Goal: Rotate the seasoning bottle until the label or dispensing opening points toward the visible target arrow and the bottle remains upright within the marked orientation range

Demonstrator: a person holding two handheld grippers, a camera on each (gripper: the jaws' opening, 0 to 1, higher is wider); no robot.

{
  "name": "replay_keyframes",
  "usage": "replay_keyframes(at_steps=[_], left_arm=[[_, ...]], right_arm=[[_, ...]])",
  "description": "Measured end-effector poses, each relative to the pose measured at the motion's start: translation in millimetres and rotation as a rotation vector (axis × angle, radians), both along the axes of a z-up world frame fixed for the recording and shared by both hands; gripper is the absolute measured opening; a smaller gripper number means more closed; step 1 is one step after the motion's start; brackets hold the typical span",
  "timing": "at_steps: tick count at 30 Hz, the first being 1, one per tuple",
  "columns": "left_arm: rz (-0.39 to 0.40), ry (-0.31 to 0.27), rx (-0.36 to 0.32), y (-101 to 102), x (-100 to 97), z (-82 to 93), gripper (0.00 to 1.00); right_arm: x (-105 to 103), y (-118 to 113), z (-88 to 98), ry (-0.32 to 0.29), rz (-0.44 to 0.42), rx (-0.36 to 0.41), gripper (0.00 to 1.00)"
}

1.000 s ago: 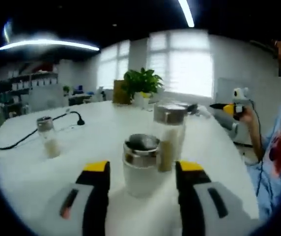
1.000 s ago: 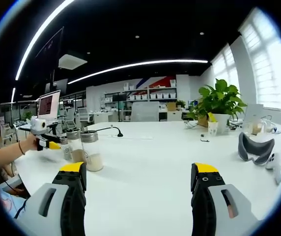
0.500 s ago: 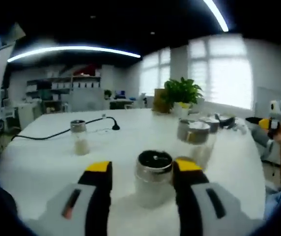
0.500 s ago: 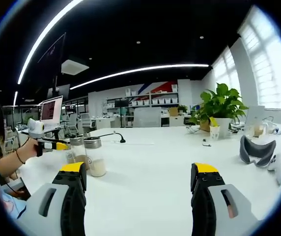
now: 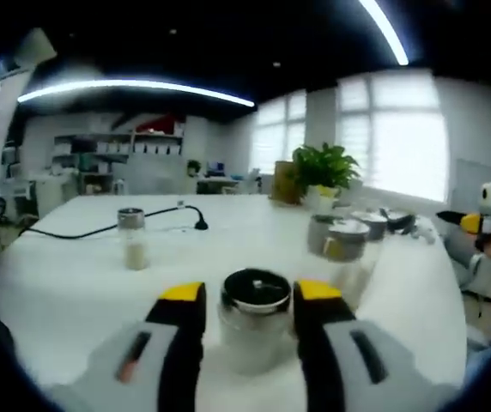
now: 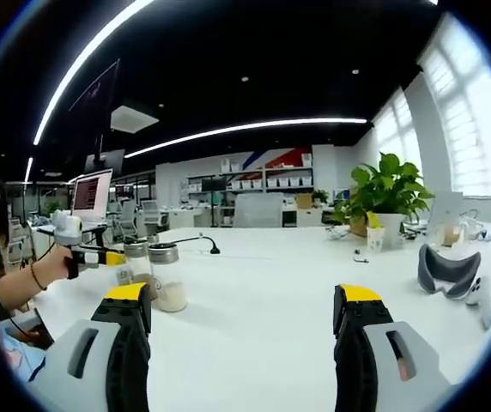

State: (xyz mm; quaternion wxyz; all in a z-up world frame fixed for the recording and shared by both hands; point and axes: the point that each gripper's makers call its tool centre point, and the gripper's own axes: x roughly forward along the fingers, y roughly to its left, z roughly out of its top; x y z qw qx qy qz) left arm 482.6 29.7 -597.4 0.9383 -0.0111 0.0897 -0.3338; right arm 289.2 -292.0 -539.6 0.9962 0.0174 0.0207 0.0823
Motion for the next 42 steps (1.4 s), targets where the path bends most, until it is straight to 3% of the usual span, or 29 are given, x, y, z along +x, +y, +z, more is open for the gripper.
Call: replay_keyframes(at_steps=[3,12,19,21,23,25,38,42], left_arm=[[-0.013,0.015,-0.014,-3,-1.4,-1.5,0.36],[-0.031,-0.012,-0.005,-6,-4.1,-0.7,0.35],[-0.127,-0.023,-0.010,-9,-4.6,-0.1,0.35],[-0.171,-0.011,-0.001,-10,-5.8,-0.4,0.35],[-0.270,-0.037,0.037,-14,-9.6,-0.1,0.35],[-0.332,-0.016,0.011,-16,-10.0,-1.0,0.35],[-0.743,0.011,0.065,-19,-23.8,-4.4,0.35],[-0.790,0.037,0.063,-20,-22.5,-5.9,0.35]], right_arm=[[-1,-1,-0.5,0.002,0.001,0.011,0.91],[0,-2,-3.6,0.013,-0.003,0.018,0.90],[1,-2,-4.7,0.018,-0.007,0.022,0.90],[1,-3,-5.4,0.020,-0.009,0.024,0.90],[2,-3,-6.3,0.023,-0.009,0.026,0.90],[2,-3,-7.4,0.026,-0.008,0.029,0.90],[2,3,-10.8,0.038,0.010,0.035,0.90],[1,2,-9.7,0.034,0.006,0.033,0.90]])
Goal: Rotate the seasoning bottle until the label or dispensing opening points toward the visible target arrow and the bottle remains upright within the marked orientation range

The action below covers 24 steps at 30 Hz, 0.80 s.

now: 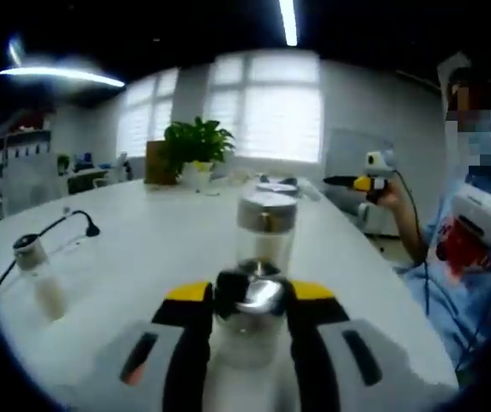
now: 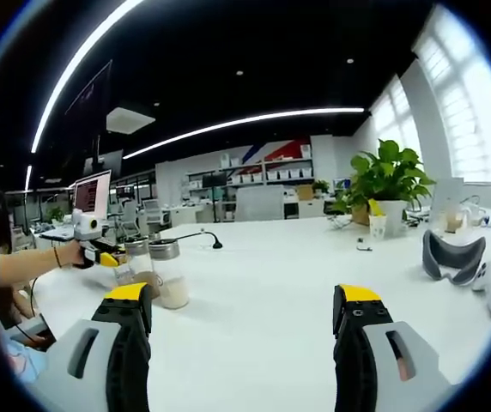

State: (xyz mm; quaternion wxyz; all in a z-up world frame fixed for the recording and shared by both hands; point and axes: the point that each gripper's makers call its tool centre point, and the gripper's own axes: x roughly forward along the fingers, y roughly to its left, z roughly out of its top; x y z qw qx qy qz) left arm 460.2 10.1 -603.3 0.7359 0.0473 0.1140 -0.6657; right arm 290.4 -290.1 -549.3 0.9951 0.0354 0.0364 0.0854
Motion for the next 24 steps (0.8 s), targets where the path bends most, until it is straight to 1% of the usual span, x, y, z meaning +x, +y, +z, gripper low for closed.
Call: replay_keyframes(at_steps=[1,5,8,12,17,21,24], left_arm=[[-0.011,0.003,0.010,-0.6,-0.5,-0.3,0.36],[-0.008,-0.003,0.020,-1.9,-2.2,-1.8,0.36],[-0.009,0.003,0.009,-2.3,-4.8,-2.8,0.36],[-0.013,0.020,-0.007,-2.7,-5.8,-3.3,0.36],[-0.033,0.019,-0.007,-3.1,-4.7,-3.4,0.36],[-0.057,0.021,0.010,-4.4,-5.5,-3.5,0.36],[-0.060,0.033,0.008,-4.6,-6.8,-4.1,0.36]], right_arm=[[-0.1,-0.3,0.3,-0.001,-0.002,-0.003,0.90],[1.1,0.6,-1.5,0.004,0.001,0.001,0.90],[1.2,2.8,-3.5,0.012,0.010,0.006,0.90],[0.4,4.1,-1.2,0.004,0.011,0.000,0.90],[1.5,4.0,-0.5,0.004,0.012,-0.005,0.90],[3.4,3.6,-1.9,0.010,0.014,-0.001,0.90],[3.6,4.2,-2.2,0.012,0.017,-0.001,0.90]])
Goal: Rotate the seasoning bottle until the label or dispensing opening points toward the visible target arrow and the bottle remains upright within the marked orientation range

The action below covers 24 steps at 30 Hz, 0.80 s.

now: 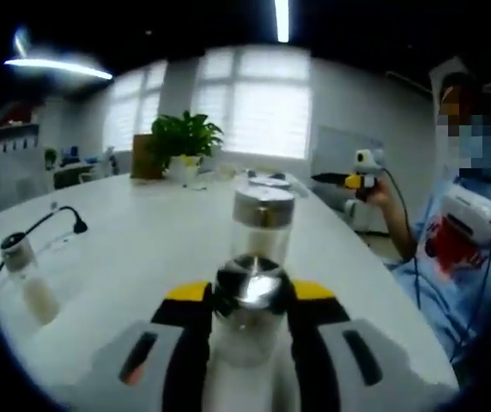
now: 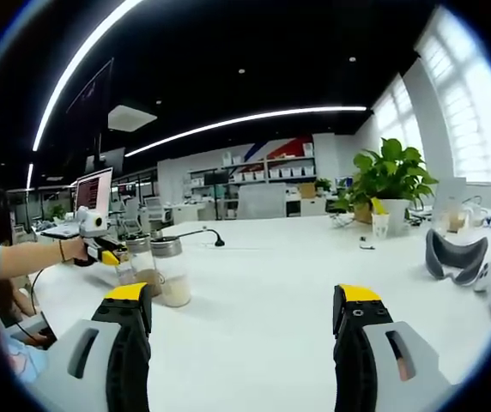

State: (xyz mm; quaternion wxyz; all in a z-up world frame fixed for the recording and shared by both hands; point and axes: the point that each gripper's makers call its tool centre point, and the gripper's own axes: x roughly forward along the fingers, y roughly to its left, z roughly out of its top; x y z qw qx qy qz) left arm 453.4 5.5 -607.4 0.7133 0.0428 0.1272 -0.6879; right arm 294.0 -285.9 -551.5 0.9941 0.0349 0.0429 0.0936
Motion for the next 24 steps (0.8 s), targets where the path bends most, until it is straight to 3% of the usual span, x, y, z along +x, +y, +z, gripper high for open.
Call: replay_keyframes(at_steps=[6,8,12,14,18,22,24], left_arm=[[-0.003,0.012,-0.010,1,0.7,0.5,0.36],[0.003,-0.011,-0.037,2,1.1,4.4,0.37],[0.016,-0.019,-0.053,4,0.1,8.6,0.51],[0.006,-0.038,-0.001,8,-2.0,4.8,0.54],[0.044,-0.035,-0.052,15,-1.1,19.8,0.55],[0.112,-0.070,-0.097,24,-1.3,32.2,0.56],[0.151,-0.100,-0.087,30,-6.4,29.8,0.62]], right_arm=[[2,-3,-4.4,0.012,-0.006,0.003,0.90],[2,-3,-3.8,0.008,-0.004,0.004,0.90],[2,-3,-2.5,0.002,-0.002,0.001,0.90],[2,-2,-2.0,-0.005,0.002,0.005,0.91],[1,0,-2.7,-0.001,0.010,0.006,0.91],[1,-1,-2.9,0.001,0.007,0.009,0.91],[0,-2,-2.4,-0.001,0.003,0.007,0.91]])
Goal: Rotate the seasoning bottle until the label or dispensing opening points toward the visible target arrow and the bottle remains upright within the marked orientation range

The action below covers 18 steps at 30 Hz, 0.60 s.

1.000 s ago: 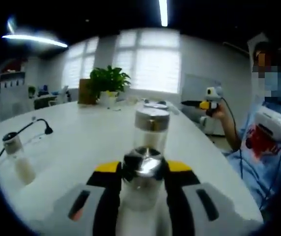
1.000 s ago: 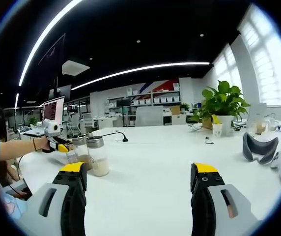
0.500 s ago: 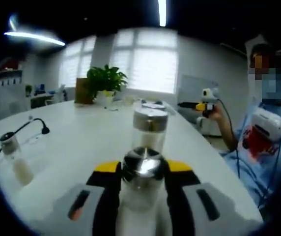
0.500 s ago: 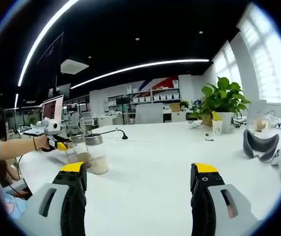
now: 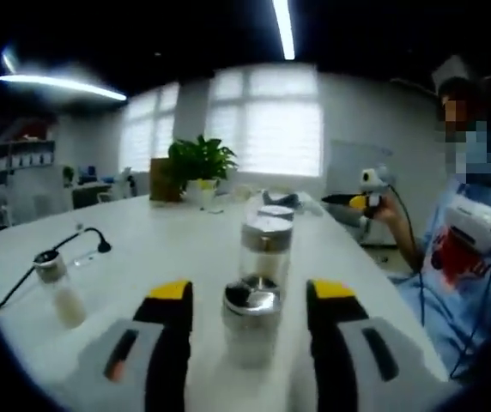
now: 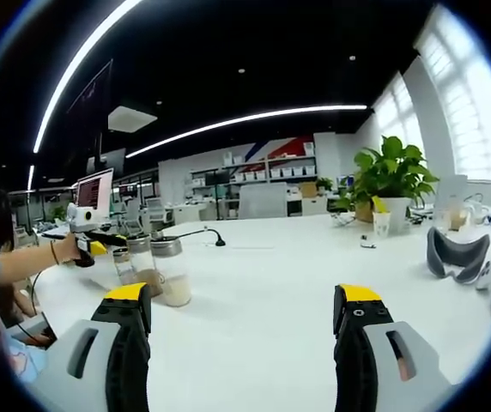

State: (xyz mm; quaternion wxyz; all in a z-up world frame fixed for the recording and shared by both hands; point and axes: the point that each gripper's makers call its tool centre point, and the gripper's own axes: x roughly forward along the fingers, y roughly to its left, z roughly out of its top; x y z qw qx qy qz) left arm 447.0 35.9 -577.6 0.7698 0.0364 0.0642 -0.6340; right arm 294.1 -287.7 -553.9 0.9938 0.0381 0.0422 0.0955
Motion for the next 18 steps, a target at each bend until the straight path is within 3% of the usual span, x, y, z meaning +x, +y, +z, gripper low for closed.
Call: replay_keyframes(at_steps=[6,13,16,18], left_arm=[[0.099,-0.022,-0.086,16,-17.0,13.0,0.62],[0.253,-0.045,-0.257,33,-29.6,52.0,0.62],[0.314,-0.056,-0.248,38,-30.0,57.4,0.62],[0.380,-0.070,-0.183,44,-28.4,51.8,0.63]], right_arm=[[0,1,-1.0,0.003,0.002,0.000,0.91],[-1,7,4.8,-0.021,0.024,0.006,0.91],[-2,5,5.3,-0.020,0.014,0.002,0.91],[-3,1,6.5,-0.023,0.002,-0.006,0.91]])
